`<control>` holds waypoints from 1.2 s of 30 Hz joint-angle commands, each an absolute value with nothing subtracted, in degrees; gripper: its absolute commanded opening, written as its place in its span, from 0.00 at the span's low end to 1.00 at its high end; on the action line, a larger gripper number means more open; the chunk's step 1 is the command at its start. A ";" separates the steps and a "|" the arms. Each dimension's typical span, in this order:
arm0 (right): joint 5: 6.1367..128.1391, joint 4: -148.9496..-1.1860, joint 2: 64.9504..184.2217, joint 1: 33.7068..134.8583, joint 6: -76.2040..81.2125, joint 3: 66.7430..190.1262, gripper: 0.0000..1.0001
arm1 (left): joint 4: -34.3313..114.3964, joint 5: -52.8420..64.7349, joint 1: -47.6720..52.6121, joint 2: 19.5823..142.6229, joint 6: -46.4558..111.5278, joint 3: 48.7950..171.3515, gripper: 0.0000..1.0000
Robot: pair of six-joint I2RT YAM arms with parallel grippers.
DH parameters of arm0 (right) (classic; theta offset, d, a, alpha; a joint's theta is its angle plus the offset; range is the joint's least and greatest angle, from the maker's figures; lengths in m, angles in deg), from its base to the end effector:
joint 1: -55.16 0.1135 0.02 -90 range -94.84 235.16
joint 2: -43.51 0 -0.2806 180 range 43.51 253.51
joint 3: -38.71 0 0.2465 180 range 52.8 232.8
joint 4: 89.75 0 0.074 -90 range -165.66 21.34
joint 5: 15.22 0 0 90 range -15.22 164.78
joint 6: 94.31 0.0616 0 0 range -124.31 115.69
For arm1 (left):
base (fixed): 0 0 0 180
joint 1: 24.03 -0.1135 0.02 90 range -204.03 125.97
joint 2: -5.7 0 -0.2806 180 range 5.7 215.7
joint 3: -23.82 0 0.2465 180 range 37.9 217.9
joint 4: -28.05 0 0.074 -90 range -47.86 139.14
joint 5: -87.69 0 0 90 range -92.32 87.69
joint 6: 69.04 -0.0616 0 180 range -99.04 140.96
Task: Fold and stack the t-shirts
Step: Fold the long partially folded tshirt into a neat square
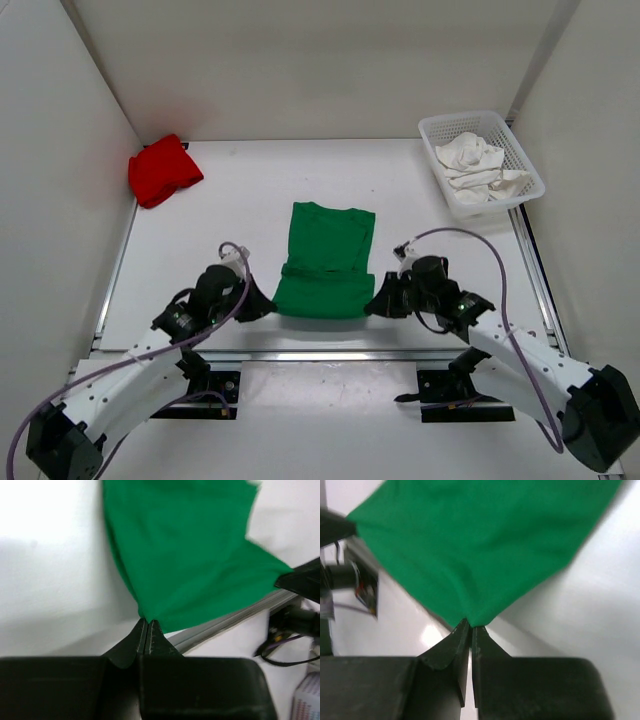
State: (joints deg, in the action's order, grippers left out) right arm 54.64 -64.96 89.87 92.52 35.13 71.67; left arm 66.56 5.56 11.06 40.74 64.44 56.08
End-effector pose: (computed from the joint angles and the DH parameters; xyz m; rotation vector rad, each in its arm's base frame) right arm 0.1221 0.1199 0.1779 -0.1651 2.4281 1.0689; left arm 0.1080 -0.0862 0.1736 -0.1026 2.4373 -0.8287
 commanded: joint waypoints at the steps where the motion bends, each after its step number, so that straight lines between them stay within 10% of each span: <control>1: 52.64 -64.59 95.77 86.03 29.29 83.44 0.00 | 64.65 5.25 9.64 48.37 59.73 69.93 0.00; 21: 38.31 -65.66 157.65 62.54 23.90 136.01 0.06 | 58.13 7.35 -8.12 119.05 55.14 124.72 0.01; 25: 38.56 -65.73 162.33 61.92 23.55 144.28 0.39 | 55.86 8.14 -10.22 122.24 57.60 128.96 0.25; 28: 39.88 -66.26 161.02 62.27 23.03 144.03 0.46 | 50.77 9.98 -12.07 120.58 60.42 126.51 0.51; 36: 43.40 -76.70 152.06 69.56 25.74 123.75 0.03 | 42.93 14.21 -4.44 115.65 61.64 112.12 0.42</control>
